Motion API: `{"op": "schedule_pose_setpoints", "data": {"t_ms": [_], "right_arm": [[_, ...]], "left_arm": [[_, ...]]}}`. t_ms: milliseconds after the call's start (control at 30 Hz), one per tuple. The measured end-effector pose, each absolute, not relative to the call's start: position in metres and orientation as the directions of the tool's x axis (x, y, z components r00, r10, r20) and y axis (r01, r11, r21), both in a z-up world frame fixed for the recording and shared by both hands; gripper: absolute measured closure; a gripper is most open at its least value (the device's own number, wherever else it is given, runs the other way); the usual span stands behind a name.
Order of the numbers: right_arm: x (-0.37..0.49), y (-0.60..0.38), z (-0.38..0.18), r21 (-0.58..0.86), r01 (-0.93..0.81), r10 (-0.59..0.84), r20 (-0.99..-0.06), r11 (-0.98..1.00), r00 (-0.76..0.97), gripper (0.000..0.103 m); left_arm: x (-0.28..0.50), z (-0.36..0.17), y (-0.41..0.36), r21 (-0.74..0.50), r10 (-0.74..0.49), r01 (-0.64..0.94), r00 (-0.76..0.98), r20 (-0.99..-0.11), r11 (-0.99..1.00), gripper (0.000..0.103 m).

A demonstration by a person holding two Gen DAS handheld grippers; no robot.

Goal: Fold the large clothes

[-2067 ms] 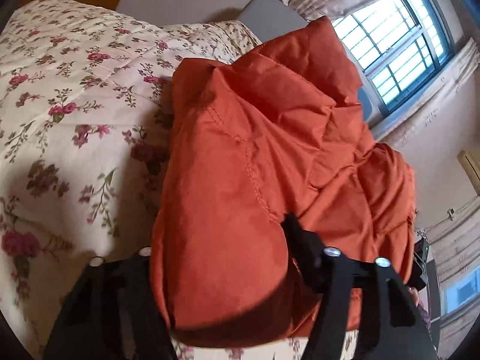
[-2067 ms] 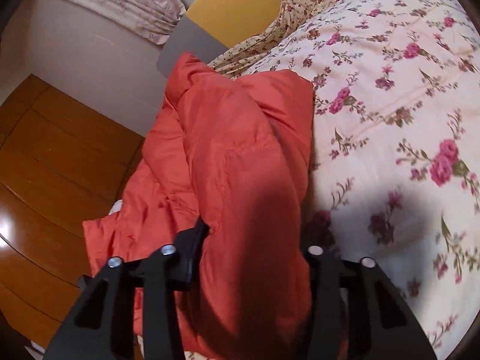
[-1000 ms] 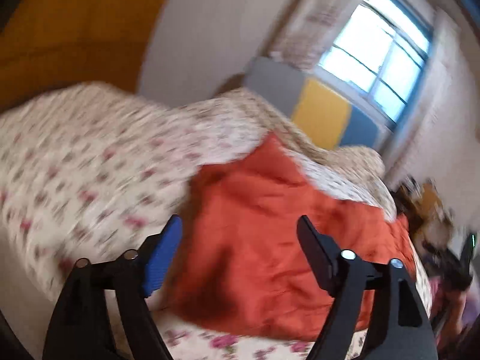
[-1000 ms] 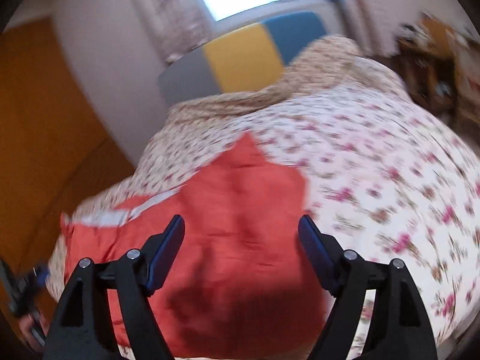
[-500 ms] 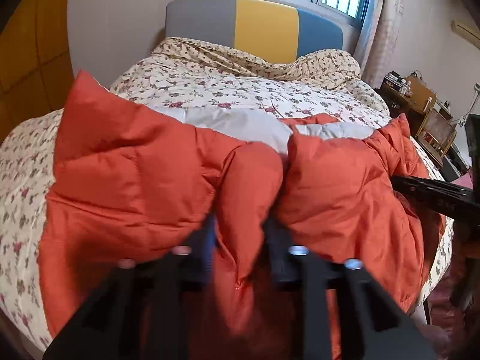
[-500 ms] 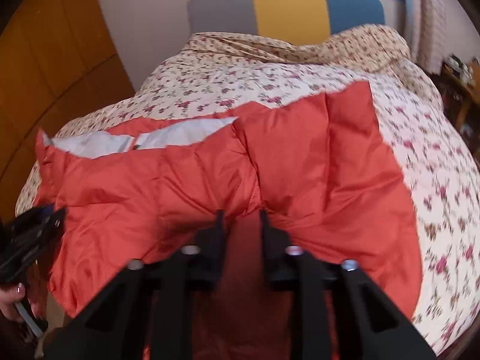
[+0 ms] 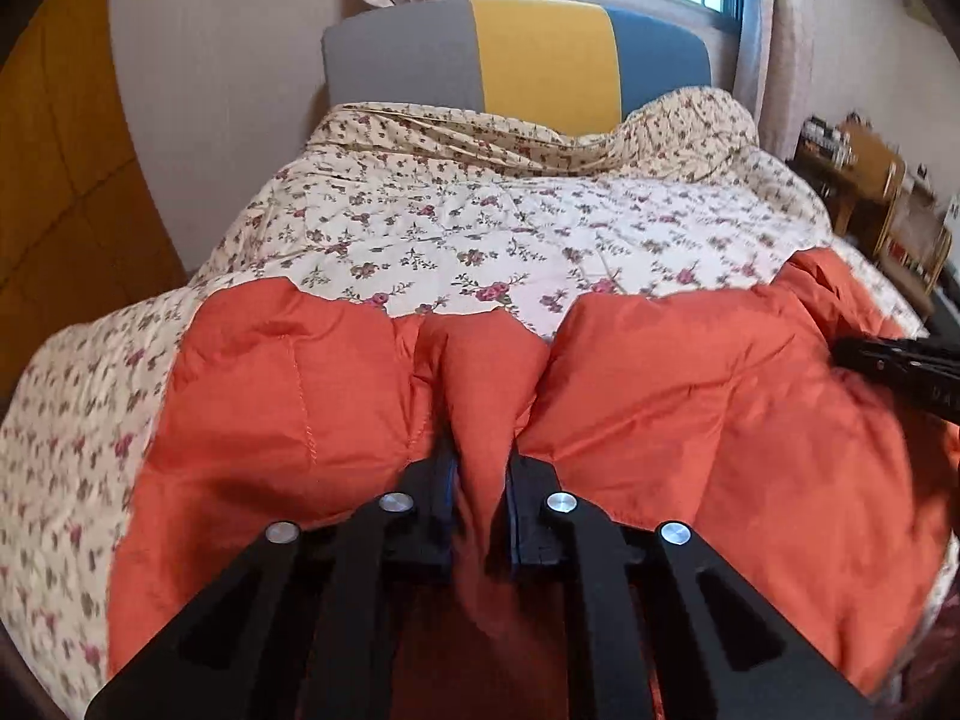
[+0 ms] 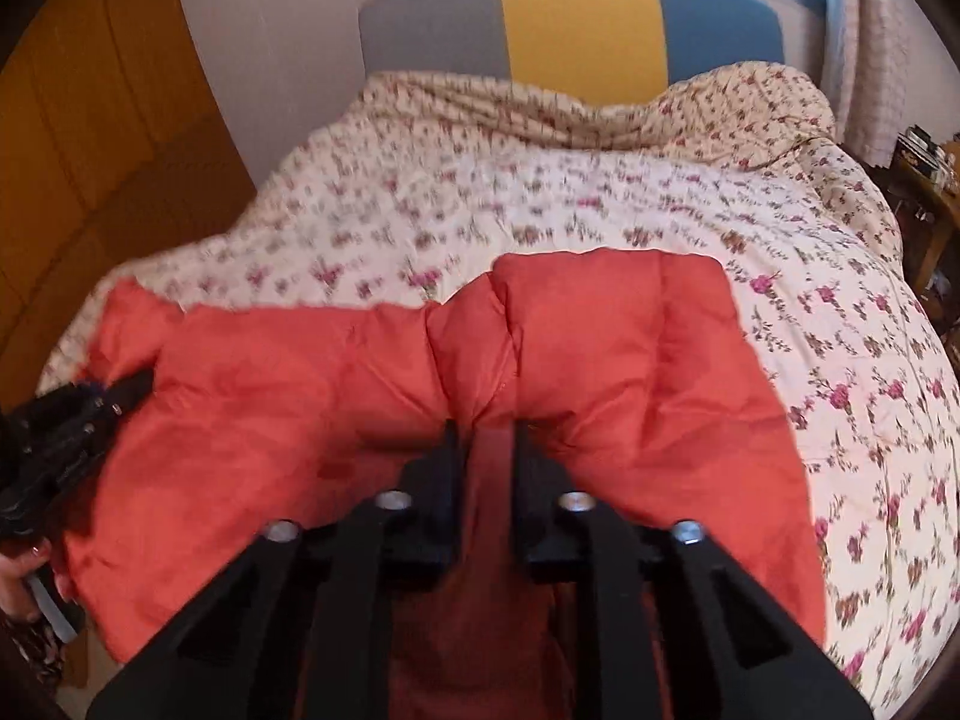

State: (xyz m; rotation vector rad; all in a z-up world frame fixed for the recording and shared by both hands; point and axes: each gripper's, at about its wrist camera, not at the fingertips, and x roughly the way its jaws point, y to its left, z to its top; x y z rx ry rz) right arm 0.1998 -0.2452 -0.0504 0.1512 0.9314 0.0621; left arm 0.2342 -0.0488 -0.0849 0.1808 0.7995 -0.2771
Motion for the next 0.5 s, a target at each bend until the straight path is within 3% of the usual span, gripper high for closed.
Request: {"op": "schedule_pose_setpoints", "data": {"t_ms": [67,233,300,367,433,500], "right_arm": [[0.203,-0.249,-0.05,0.191,0.012,0.144,-0.778,0.982,0.611,0.068],[0.213,-0.266,-0.049,0.333,0.078,0.204,-0.729,0.94,0.653,0.066],[0.215,-0.266,-0.049,0.328,0.109,0.197,-0.766,0.938,0.611,0.066],[0.208,-0.261,-0.05,0.289,0.107,0.198,-0.841,0.951,0.503,0.057],[0.191,-0.264,-0.039,0.274,0.112,0.181,-0.841,0.955,0.511,0.057],[0.174,-0.267,-0.022,0.25,0.118,0.144,-0.818,0.961,0.556,0.057]], "left_arm": [[0.241,-0.095,-0.045,0.034,-0.187,0.312,0.649,-0.737,0.949,0.078],[0.245,-0.084,-0.03,-0.125,-0.237,0.221,0.604,-0.761,0.967,0.077],[0.249,-0.072,-0.023,-0.183,-0.247,0.168,0.585,-0.772,0.969,0.068],[0.246,-0.059,-0.017,-0.175,-0.23,0.15,0.609,-0.759,0.973,0.057],[0.241,-0.051,-0.016,-0.123,-0.194,0.153,0.649,-0.736,0.98,0.045],[0.24,-0.049,-0.02,-0.076,-0.167,0.162,0.675,-0.719,0.984,0.042]]}}
